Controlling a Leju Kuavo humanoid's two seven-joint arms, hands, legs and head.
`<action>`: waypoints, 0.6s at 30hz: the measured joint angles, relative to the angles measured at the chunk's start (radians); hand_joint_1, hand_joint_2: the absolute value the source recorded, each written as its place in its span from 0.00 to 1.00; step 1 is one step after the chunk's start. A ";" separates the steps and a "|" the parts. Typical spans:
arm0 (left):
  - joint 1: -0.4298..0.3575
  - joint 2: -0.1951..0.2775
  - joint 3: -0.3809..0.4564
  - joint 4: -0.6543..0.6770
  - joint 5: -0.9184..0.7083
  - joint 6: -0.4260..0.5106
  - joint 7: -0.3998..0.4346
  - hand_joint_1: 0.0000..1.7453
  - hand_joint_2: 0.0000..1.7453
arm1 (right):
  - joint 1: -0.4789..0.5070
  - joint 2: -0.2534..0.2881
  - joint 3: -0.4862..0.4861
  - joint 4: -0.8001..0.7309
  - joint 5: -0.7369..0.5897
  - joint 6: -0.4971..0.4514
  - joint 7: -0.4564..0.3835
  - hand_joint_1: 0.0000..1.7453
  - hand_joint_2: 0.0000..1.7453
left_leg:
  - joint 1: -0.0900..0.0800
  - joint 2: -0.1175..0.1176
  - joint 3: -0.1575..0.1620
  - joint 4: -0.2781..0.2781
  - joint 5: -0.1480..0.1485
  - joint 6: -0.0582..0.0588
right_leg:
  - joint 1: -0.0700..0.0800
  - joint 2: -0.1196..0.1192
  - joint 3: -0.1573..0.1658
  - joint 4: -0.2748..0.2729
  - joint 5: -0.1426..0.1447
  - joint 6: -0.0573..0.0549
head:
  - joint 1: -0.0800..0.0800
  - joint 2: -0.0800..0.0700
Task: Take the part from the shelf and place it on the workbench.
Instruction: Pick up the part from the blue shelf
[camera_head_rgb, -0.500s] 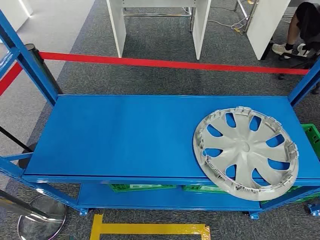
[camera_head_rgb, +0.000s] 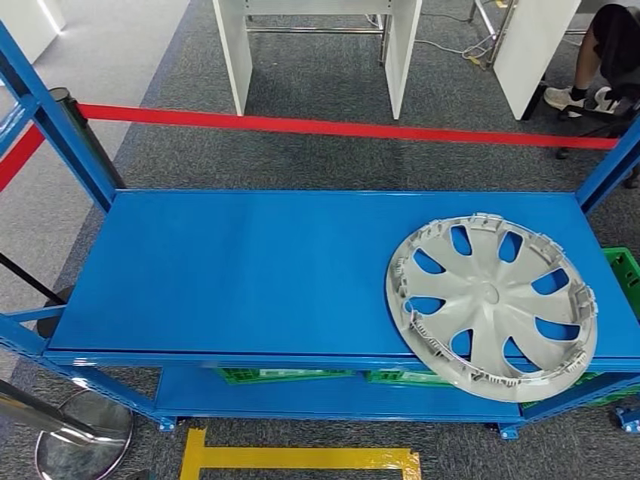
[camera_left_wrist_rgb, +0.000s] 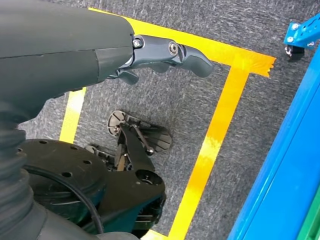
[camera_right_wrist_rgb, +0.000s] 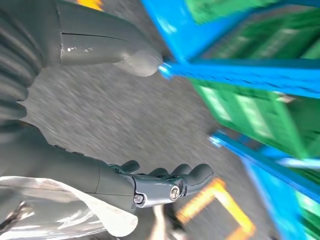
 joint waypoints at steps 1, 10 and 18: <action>-0.002 -0.001 0.005 0.003 -0.008 0.003 0.000 0.00 1.00 | 0.009 0.005 0.006 -0.036 0.009 -0.010 -0.007 0.00 1.00 | 0.000 0.000 0.000 0.000 0.000 0.000 | 0.000 0.000 0.000 0.000 0.000 0.000 | 0.000 0.000; -0.013 -0.002 0.034 0.021 -0.069 0.017 0.010 0.00 1.00 | 0.080 0.034 0.082 -0.296 0.129 -0.080 -0.051 0.00 1.00 | 0.000 0.000 0.000 0.000 0.000 0.000 | 0.000 0.000 0.000 0.000 0.000 0.000 | 0.000 0.000; -0.019 -0.002 0.043 0.028 -0.131 0.030 0.019 0.00 1.00 | 0.170 0.042 0.168 -0.501 0.319 -0.138 -0.087 0.00 1.00 | -0.001 -0.002 0.000 0.000 0.000 0.000 | 0.000 -0.001 0.000 0.000 0.000 0.000 | 0.000 0.000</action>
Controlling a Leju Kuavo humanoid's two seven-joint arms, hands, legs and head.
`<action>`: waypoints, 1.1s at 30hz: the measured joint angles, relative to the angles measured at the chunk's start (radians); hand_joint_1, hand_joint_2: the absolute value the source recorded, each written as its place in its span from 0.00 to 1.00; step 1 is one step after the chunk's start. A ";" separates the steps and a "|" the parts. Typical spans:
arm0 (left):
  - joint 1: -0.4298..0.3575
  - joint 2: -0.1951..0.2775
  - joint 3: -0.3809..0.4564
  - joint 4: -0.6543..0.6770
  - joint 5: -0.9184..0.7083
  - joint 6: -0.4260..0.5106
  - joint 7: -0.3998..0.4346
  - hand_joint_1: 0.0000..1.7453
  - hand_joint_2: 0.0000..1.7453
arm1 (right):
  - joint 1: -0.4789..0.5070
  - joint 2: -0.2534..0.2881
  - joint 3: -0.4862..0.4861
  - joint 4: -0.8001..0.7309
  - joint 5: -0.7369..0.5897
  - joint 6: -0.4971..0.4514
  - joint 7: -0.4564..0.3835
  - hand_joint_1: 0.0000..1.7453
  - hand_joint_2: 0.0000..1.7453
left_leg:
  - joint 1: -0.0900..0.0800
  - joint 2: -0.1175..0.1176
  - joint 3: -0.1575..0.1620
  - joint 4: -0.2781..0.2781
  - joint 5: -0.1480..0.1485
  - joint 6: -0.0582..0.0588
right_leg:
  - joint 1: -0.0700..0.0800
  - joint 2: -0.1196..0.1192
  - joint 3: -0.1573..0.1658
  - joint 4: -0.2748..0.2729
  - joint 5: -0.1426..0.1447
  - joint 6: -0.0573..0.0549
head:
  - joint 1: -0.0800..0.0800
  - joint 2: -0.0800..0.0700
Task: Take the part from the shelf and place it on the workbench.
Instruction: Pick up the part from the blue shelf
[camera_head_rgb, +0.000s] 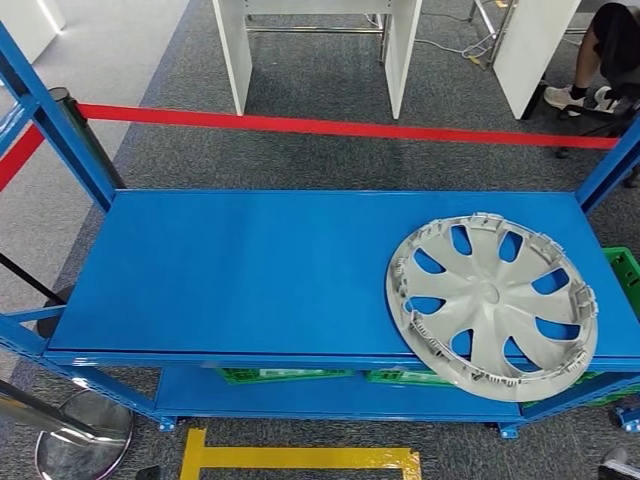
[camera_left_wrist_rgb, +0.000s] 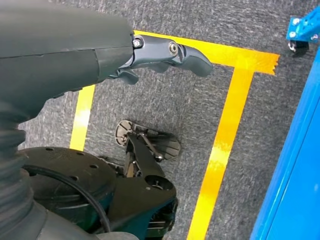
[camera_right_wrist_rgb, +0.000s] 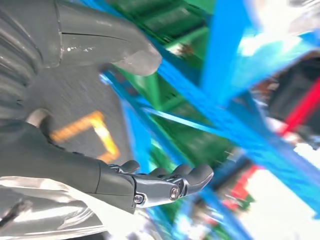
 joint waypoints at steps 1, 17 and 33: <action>-0.002 0.000 0.002 0.002 -0.010 0.001 0.002 0.00 1.00 | 0.014 0.001 0.014 -0.030 0.030 -0.008 -0.003 0.00 1.00 | 0.000 0.000 0.000 0.000 0.000 0.000 | 0.000 0.000 0.000 0.000 0.000 0.000 | 0.000 0.000; -0.020 0.005 0.028 0.026 -0.119 0.000 0.022 0.00 1.00 | 0.220 -0.083 0.214 -0.346 0.423 -0.035 0.136 0.00 1.00 | 0.000 0.000 0.000 0.000 0.000 0.000 | 0.000 0.000 0.000 0.000 0.000 0.001 | 0.000 0.000; -0.033 0.011 0.047 0.041 -0.174 -0.013 0.029 0.00 1.00 | 0.297 -0.357 0.444 -0.498 0.609 0.075 0.449 0.00 1.00 | 0.000 0.000 0.000 0.000 0.000 0.000 | 0.000 -0.001 0.001 0.000 0.000 0.001 | 0.000 0.000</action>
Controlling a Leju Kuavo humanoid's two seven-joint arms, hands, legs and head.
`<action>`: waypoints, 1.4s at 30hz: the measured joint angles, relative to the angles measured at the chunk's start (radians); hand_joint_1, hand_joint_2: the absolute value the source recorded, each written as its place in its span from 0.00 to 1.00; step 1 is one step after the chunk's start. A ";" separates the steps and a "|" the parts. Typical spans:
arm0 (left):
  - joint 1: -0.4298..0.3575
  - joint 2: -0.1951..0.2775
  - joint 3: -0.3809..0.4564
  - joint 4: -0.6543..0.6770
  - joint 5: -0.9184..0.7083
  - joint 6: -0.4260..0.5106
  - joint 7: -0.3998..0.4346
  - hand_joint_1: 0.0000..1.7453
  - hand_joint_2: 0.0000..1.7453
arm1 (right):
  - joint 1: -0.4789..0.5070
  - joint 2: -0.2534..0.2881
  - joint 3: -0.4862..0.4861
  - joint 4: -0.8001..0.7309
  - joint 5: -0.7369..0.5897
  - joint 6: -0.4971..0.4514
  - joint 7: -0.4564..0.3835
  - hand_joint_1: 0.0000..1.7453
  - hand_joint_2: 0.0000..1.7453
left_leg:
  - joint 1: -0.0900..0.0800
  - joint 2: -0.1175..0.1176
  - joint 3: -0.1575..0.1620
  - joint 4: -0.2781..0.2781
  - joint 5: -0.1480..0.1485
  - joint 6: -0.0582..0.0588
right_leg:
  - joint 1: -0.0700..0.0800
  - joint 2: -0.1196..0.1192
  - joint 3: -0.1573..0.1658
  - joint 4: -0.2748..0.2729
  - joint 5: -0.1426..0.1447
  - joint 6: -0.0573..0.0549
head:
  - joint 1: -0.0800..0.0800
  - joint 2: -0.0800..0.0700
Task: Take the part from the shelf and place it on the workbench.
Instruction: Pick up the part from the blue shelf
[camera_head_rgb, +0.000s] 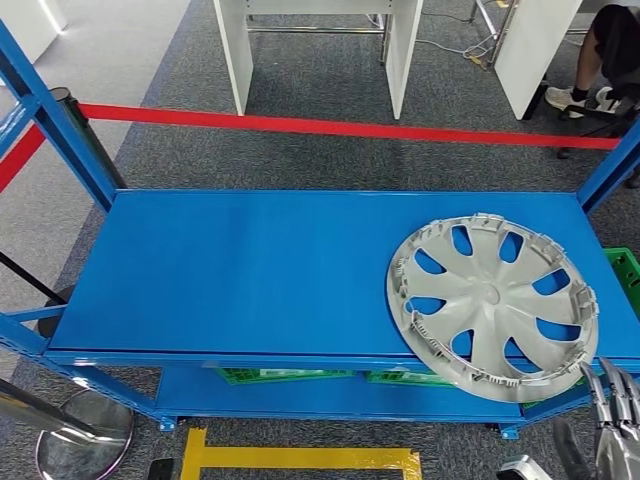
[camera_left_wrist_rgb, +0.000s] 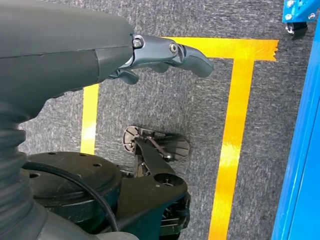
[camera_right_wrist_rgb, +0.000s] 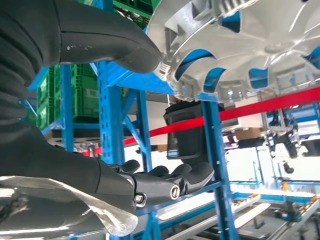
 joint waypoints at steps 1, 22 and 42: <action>-0.002 0.000 0.002 0.001 -0.006 -0.002 0.000 0.00 1.00 | 0.006 -0.033 0.028 -0.014 0.018 0.015 0.040 0.00 1.00 | 0.000 0.000 0.000 0.000 0.000 0.000 | 0.000 0.000 0.000 0.000 0.000 0.000 | 0.000 0.000; -0.025 0.004 0.009 0.014 -0.104 -0.032 0.016 0.00 1.00 | 0.054 -0.465 0.428 -0.145 0.205 0.198 0.560 0.00 1.00 | 0.000 0.000 0.000 0.000 0.000 0.000 | 0.000 0.000 0.000 0.000 0.000 0.000 | 0.000 0.000; -0.042 0.006 0.027 0.034 -0.182 -0.050 0.024 0.00 1.00 | 0.101 -0.606 0.548 -0.177 0.358 0.271 0.842 0.00 1.00 | 0.000 0.000 0.001 0.000 0.000 0.000 | -0.001 0.000 0.000 0.000 0.000 0.000 | 0.000 0.000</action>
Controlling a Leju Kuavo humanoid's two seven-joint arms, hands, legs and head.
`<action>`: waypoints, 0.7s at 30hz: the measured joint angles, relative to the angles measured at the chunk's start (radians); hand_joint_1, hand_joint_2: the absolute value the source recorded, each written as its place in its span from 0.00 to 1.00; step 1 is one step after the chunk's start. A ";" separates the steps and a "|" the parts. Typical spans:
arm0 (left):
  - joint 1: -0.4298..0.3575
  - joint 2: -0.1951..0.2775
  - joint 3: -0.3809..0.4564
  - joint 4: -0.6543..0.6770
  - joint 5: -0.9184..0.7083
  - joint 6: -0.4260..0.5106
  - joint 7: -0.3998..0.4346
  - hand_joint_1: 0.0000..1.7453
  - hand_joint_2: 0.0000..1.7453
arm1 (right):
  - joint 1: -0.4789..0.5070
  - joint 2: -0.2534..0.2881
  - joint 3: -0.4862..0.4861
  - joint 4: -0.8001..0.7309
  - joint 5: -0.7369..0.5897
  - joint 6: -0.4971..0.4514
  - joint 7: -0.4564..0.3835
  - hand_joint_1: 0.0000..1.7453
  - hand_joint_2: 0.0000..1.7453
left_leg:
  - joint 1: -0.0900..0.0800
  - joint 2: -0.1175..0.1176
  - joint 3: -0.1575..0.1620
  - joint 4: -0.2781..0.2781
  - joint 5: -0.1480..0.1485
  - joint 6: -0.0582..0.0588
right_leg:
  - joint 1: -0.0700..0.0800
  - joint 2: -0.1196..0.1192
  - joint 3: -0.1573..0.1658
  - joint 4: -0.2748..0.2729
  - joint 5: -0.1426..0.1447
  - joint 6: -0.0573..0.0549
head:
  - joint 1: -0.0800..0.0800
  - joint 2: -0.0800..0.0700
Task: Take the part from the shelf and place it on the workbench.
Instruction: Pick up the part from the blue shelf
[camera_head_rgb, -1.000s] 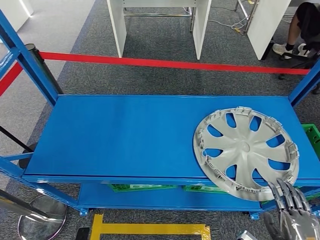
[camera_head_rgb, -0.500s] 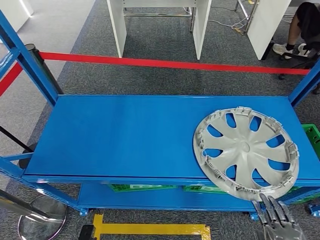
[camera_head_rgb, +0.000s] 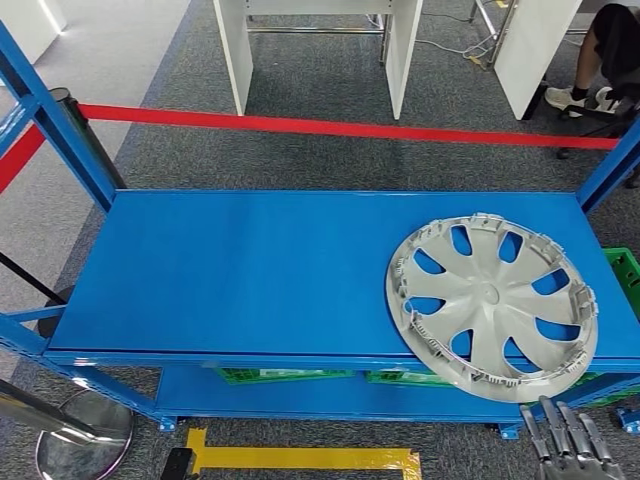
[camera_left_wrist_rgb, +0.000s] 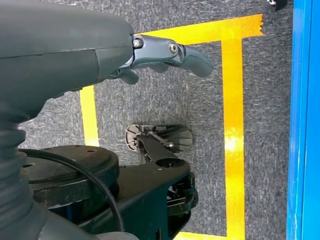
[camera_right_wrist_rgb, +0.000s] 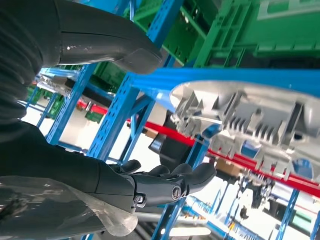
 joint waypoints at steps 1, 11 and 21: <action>0.000 0.000 0.000 0.000 0.000 0.000 0.000 0.00 1.00 | 0.000 0.004 -0.005 0.000 0.008 -0.006 0.000 0.00 1.00 | 0.000 0.000 0.000 0.000 0.000 0.000 | 0.000 0.000 0.000 0.000 0.000 0.000 | 0.000 0.000; 0.000 -0.001 0.005 0.001 -0.010 -0.002 0.000 0.00 1.00 | -0.002 0.044 -0.059 0.029 -0.001 -0.042 0.000 0.00 1.00 | 0.000 0.000 0.000 0.000 0.000 0.000 | 0.000 0.000 0.000 0.000 0.000 0.000 | 0.000 0.000; -0.002 -0.001 0.005 0.001 -0.021 -0.007 -0.001 0.00 1.00 | -0.021 0.057 -0.094 0.091 -0.073 -0.071 -0.014 0.00 1.00 | 0.000 0.000 0.000 0.000 0.000 0.000 | 0.000 0.000 0.000 0.000 0.000 0.000 | 0.000 0.000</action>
